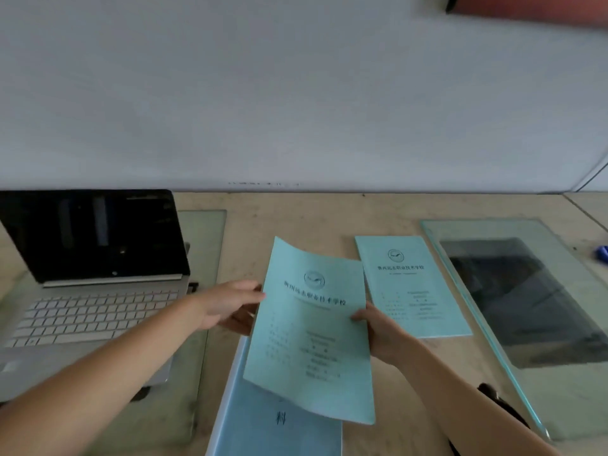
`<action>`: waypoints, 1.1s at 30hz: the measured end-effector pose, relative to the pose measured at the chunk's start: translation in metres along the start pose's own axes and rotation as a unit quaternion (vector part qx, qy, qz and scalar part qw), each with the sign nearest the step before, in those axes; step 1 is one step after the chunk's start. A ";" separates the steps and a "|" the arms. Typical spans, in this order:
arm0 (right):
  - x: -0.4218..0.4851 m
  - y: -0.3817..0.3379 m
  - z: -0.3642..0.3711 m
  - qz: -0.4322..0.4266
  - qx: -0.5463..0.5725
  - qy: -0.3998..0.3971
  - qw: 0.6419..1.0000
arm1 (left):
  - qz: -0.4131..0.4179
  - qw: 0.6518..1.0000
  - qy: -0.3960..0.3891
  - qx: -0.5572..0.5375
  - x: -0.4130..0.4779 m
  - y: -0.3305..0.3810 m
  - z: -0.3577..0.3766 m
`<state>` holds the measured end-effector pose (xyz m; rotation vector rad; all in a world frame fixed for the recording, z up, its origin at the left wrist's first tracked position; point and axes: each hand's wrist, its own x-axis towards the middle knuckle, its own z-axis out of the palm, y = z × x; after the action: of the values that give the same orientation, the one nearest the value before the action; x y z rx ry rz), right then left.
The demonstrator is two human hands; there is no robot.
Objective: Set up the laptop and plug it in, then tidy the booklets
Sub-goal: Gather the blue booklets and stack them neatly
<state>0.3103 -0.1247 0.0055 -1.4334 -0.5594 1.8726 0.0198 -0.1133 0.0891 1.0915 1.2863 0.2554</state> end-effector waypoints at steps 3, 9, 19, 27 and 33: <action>-0.009 0.036 -0.010 0.031 -0.035 -0.027 0.999 | -0.079 0.997 0.005 0.022 0.001 -0.054 0.015; -0.034 0.081 -0.004 0.111 -0.173 -0.040 0.978 | -0.145 0.983 0.023 0.109 0.009 -0.125 0.038; -0.037 0.084 0.008 0.088 -0.276 -0.007 0.957 | -0.143 0.951 0.070 0.264 0.008 -0.140 0.028; -0.032 0.080 0.000 0.061 -0.320 0.030 0.945 | -0.115 0.907 0.032 0.403 0.009 -0.132 0.023; -0.029 0.078 -0.006 0.039 -0.392 0.046 0.918 | -0.106 0.875 0.000 0.472 0.010 -0.130 0.024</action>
<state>0.2989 -0.1981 -0.0318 -2.0482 -1.3221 1.6899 -0.0085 -0.1849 -0.0192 1.7312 1.5504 -0.6161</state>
